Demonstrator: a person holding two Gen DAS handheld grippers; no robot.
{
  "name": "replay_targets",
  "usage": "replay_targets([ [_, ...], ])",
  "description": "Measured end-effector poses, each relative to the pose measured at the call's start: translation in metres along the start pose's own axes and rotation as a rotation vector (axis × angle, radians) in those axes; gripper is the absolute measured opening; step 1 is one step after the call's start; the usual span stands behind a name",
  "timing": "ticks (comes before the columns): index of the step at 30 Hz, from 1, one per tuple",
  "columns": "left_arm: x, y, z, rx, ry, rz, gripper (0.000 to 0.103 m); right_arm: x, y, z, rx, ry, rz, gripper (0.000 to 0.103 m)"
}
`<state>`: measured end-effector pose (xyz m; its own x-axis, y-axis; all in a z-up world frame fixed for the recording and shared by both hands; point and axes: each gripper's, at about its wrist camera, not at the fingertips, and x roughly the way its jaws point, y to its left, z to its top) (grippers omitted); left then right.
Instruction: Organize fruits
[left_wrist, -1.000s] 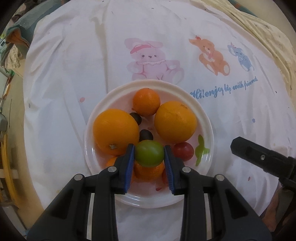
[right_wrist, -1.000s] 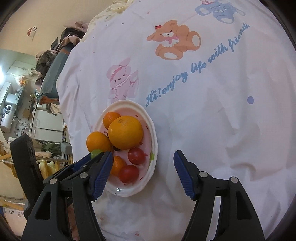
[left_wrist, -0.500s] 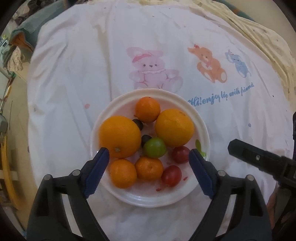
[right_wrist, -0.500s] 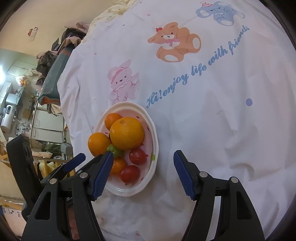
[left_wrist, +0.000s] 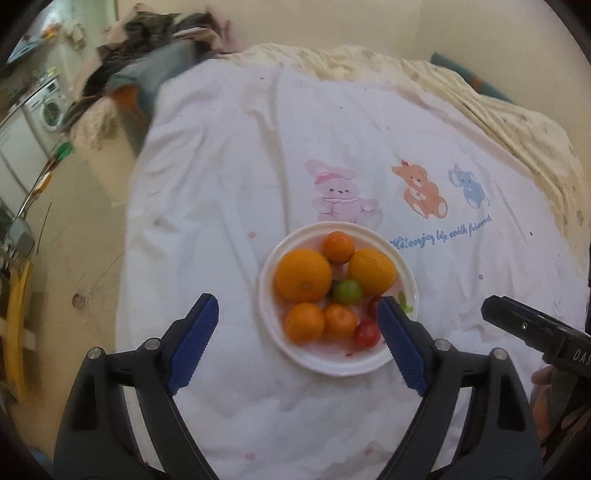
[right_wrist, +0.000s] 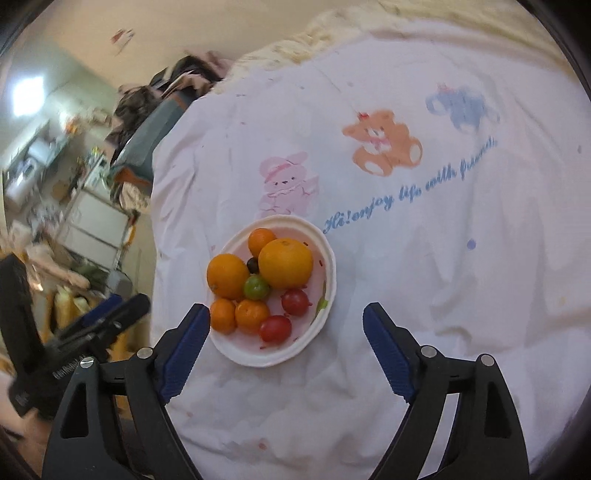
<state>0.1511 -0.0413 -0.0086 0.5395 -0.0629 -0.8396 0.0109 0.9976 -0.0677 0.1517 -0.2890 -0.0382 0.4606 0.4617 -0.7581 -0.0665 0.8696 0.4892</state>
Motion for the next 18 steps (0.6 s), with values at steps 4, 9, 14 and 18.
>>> replay_targets([
  [4, -0.023, 0.011, -0.021, -0.007, -0.041, 0.039, 0.085, -0.015, 0.013, -0.015, -0.058, -0.038, -0.025, 0.089],
  [9, -0.049, 0.022, -0.047, -0.014, -0.083, 0.08, 0.085, -0.035, 0.024, -0.038, -0.107, -0.086, -0.059, 0.092],
  [14, -0.061, 0.033, -0.072, -0.054, -0.088, 0.077, 0.085, -0.047, 0.032, -0.063, -0.134, -0.111, -0.084, 0.093],
  [18, -0.064, 0.034, -0.088, -0.073, -0.087, 0.068, 0.085, -0.052, 0.037, -0.08, -0.154, -0.139, -0.101, 0.101],
])
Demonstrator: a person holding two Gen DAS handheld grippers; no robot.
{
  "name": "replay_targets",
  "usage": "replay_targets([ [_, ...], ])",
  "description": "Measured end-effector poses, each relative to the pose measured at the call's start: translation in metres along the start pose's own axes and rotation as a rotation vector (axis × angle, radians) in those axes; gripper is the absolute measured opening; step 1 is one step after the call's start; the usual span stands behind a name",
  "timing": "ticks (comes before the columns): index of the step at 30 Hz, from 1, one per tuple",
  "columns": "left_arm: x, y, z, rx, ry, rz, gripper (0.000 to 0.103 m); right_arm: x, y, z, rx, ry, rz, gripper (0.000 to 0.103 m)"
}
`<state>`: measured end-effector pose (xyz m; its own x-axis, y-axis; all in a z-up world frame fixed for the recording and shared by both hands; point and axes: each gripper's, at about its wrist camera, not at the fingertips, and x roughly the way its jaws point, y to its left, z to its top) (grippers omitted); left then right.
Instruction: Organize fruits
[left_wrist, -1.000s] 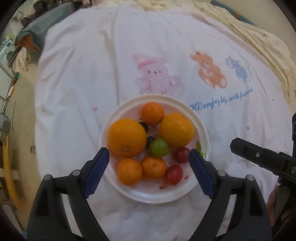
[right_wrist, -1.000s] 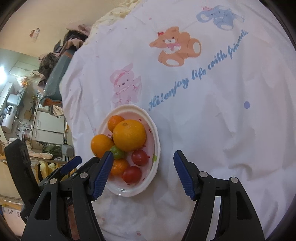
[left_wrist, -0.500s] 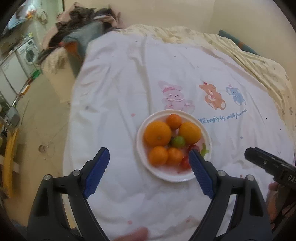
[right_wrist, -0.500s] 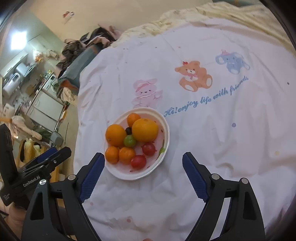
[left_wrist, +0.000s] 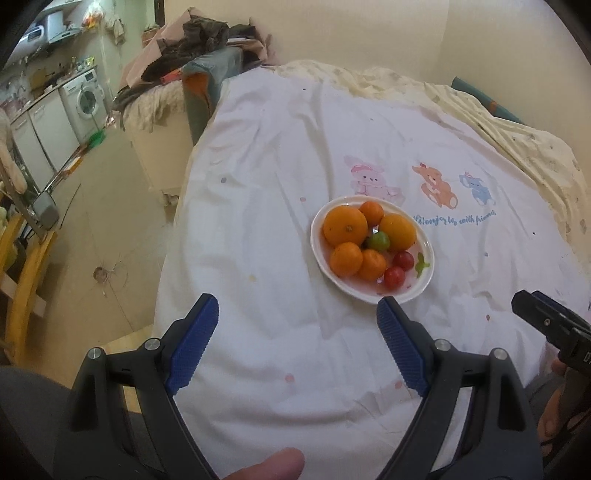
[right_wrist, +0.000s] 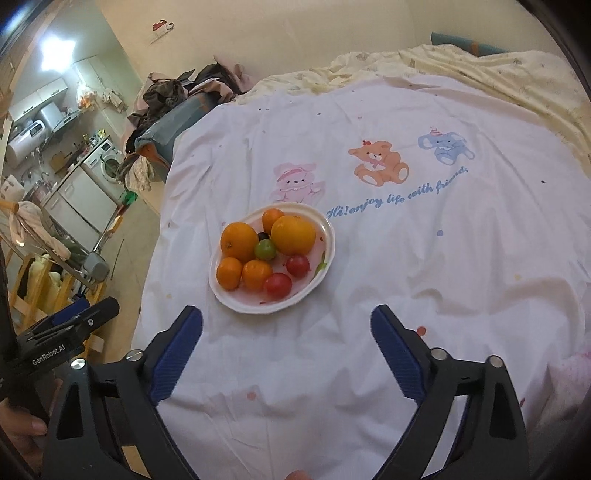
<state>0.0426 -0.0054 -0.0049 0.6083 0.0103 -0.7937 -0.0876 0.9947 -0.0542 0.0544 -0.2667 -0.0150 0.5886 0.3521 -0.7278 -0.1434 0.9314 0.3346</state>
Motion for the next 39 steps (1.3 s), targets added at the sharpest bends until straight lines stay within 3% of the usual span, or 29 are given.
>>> replay_targets([
  [3, -0.008, -0.002, -0.009, 0.022, -0.034, 0.017, 0.086, -0.006, 0.007, -0.01, -0.028, -0.058, -0.031, 0.103],
  [5, -0.014, -0.003, -0.013, 0.019, -0.064, 0.018, 0.096, -0.006, 0.015, -0.016, -0.056, -0.074, -0.052, 0.103],
  [9, -0.023, -0.006, -0.016, 0.029, -0.119, 0.038, 0.102, -0.004, 0.029, -0.019, -0.12, -0.101, -0.107, 0.103],
  [14, -0.015, 0.001, -0.015, -0.012, -0.092, 0.022, 0.102, -0.001, 0.031, -0.017, -0.124, -0.121, -0.122, 0.103],
  [39, -0.008, -0.003, -0.016, -0.003, -0.076, 0.043, 0.102, 0.005, 0.034, -0.018, -0.151, -0.114, -0.154, 0.103],
])
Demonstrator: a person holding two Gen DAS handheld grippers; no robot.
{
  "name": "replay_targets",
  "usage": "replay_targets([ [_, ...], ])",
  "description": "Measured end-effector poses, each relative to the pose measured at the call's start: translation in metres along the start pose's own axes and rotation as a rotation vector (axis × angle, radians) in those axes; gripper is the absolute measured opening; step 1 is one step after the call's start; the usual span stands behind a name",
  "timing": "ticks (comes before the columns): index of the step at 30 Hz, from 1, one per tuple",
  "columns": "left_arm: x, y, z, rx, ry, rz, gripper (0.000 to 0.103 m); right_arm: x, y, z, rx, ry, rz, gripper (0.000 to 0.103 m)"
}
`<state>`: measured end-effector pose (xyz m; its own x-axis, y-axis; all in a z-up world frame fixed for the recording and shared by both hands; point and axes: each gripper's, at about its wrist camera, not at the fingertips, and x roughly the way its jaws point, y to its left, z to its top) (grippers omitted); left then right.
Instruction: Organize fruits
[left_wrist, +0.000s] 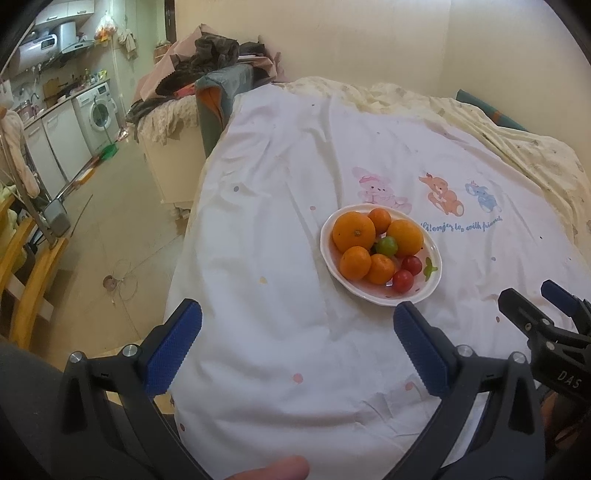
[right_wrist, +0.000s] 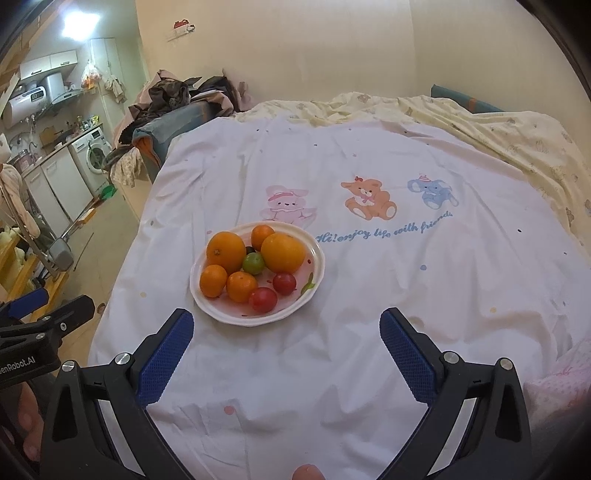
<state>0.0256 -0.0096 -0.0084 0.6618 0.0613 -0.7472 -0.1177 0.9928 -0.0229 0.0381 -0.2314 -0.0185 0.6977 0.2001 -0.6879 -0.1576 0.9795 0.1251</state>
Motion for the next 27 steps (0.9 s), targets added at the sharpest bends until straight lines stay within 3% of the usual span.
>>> replay_targets([
  [27, 0.0016, 0.0001, -0.0024, 0.001, 0.003, -0.004, 0.102, -0.0022, 0.0012, 0.0004, 0.001, -0.006, -0.007, 0.103],
])
